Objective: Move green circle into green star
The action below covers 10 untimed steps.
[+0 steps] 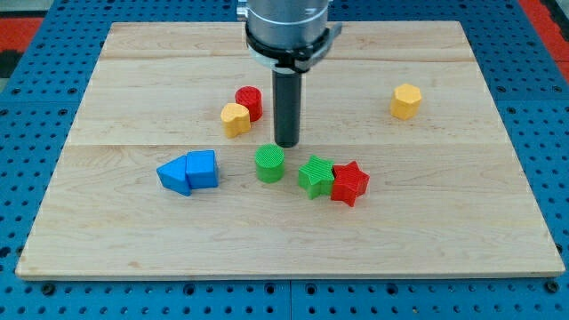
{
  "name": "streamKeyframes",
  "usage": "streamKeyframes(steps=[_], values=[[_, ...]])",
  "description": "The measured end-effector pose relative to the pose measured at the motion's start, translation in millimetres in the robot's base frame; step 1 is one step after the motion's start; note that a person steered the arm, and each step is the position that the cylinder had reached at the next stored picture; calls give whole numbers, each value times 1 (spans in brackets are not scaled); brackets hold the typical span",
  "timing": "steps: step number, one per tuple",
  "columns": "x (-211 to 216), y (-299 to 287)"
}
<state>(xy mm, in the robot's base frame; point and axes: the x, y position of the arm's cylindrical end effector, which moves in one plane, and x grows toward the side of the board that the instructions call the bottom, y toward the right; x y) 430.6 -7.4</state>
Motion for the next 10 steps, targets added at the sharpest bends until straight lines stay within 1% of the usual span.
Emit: streamKeyframes(steps=[1,2,3,5,6,7,8,10], values=[[0,-28],[2,-44],[2,-44],[4,-16],[24,-19],[39,-42],[39,-68],[74,-73]])
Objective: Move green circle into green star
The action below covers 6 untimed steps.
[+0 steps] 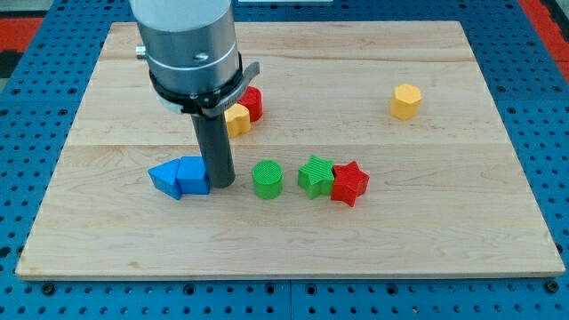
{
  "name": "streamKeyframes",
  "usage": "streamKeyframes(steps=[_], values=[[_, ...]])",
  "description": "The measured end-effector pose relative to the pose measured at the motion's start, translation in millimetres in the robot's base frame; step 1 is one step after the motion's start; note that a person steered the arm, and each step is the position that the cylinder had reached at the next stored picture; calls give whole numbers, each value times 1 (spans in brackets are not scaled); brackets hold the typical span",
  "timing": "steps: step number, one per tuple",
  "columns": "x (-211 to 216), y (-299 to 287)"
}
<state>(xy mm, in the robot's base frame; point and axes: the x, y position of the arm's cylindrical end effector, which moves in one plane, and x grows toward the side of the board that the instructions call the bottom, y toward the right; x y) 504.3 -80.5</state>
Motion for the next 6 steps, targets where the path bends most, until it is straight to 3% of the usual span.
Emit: streamKeyframes(steps=[4,5,6], values=[[2,44],[13,44],[62,55]])
